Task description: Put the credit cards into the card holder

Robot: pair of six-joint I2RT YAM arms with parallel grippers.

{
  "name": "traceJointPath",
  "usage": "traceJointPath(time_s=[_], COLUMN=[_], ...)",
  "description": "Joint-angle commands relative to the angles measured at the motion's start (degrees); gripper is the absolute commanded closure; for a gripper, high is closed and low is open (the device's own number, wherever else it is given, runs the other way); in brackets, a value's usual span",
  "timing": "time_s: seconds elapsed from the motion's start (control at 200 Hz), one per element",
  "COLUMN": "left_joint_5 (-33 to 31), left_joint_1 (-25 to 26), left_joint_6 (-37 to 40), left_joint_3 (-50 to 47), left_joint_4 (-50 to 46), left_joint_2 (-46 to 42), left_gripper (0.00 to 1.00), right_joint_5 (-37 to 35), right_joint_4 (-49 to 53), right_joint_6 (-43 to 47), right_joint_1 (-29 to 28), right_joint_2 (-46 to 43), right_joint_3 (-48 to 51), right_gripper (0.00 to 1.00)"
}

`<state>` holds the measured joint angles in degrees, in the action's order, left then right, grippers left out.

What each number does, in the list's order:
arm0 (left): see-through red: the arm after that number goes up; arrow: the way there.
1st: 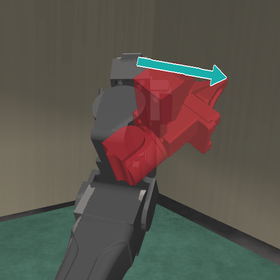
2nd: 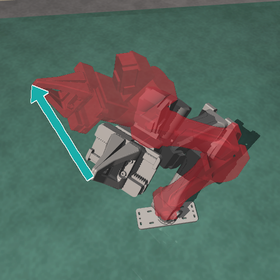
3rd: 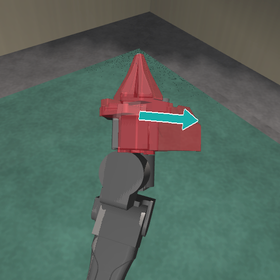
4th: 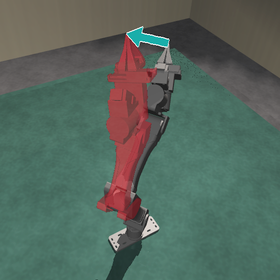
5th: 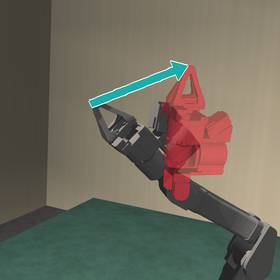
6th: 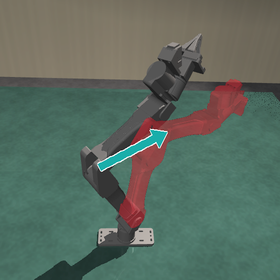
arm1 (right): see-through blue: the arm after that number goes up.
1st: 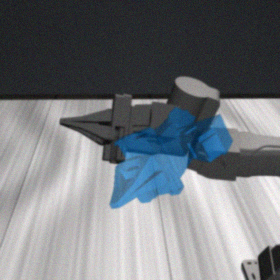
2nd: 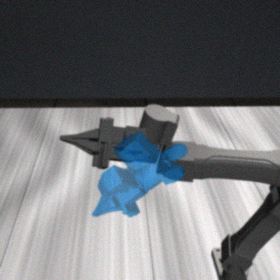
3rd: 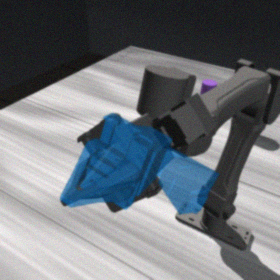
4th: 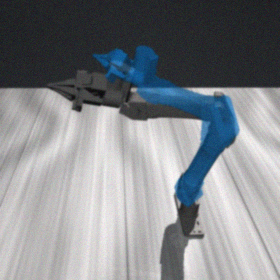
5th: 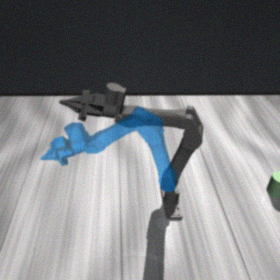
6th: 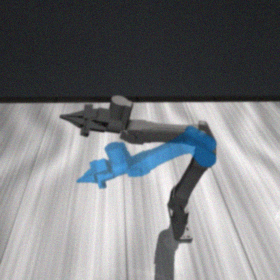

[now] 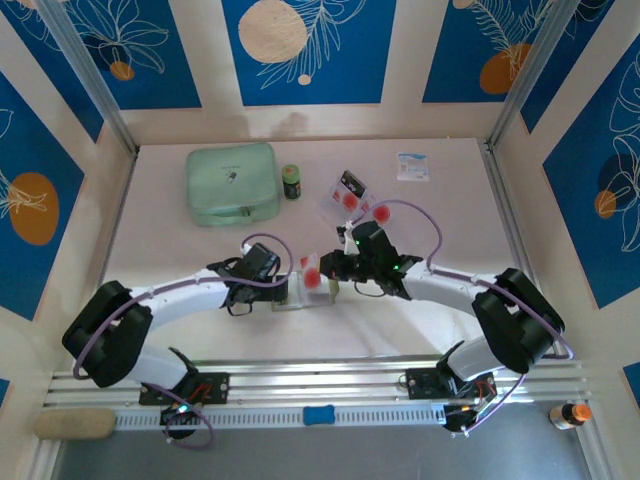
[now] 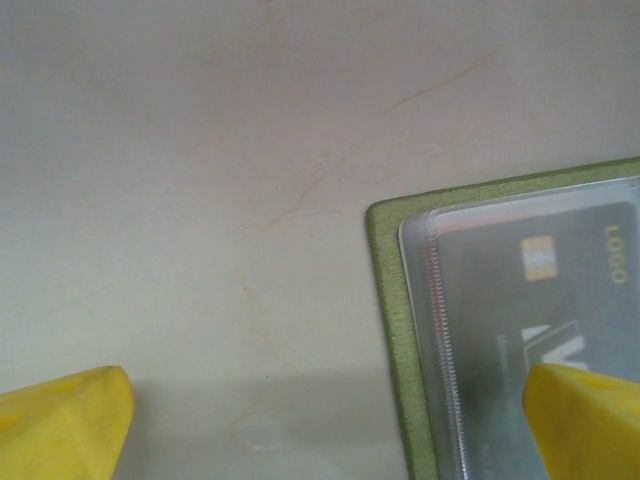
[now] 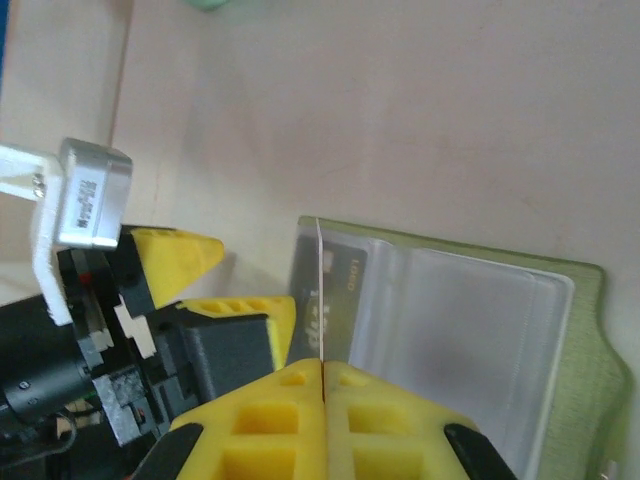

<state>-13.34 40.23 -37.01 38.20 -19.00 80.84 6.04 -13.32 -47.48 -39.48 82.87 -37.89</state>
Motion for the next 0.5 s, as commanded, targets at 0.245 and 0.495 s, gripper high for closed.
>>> traceJointPath(time_s=[0.245,0.495], left_joint_5=[-2.6,-3.1], left_joint_1=[-0.5,-0.5], left_joint_6=[-2.3,-3.3], left_joint_3=[-0.3,-1.2], left_joint_4=[-4.4,-5.4], left_joint_2=[0.6,0.2], left_gripper=[0.0,0.0], right_joint_5=[-5.6,-6.1], right_joint_4=[-13.0,-17.3], right_joint_6=[-3.7,-4.9], right_joint_1=[-2.9,-4.4], right_joint_2=[3.4,7.3], right_joint_3=[3.7,4.3], right_gripper=[1.0,1.0])
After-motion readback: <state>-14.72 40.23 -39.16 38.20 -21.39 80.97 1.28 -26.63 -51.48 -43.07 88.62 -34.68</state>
